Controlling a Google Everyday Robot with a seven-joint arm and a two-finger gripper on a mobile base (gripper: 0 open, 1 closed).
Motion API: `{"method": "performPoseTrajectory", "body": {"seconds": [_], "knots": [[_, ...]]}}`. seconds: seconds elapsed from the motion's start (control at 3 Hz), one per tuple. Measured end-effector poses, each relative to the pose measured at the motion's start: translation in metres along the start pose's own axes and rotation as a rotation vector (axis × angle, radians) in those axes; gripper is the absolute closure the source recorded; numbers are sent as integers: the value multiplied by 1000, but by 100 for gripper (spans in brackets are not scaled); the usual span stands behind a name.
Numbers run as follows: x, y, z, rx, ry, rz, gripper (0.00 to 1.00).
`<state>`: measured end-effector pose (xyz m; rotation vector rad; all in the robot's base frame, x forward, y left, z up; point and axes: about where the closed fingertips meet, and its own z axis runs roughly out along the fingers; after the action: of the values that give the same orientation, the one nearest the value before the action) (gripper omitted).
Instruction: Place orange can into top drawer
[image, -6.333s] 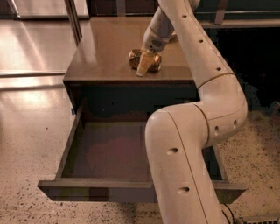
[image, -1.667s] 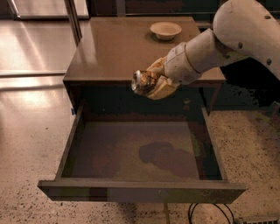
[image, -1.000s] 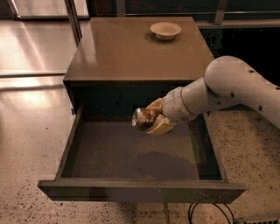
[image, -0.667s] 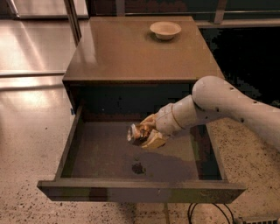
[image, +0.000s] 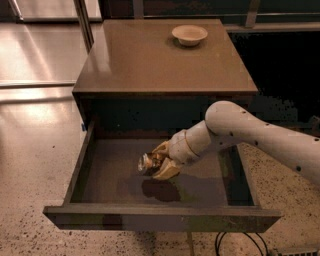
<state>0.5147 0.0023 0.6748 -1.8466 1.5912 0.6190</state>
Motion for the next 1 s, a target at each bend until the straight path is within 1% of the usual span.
{"method": "performPoseTrajectory", "body": {"seconds": [0.33, 0.67, 1.0], "knots": [[3, -3, 3, -4, 70, -9, 100], [19, -29, 14, 14, 118, 11, 100], [31, -58, 33, 29, 93, 38, 100]]}}
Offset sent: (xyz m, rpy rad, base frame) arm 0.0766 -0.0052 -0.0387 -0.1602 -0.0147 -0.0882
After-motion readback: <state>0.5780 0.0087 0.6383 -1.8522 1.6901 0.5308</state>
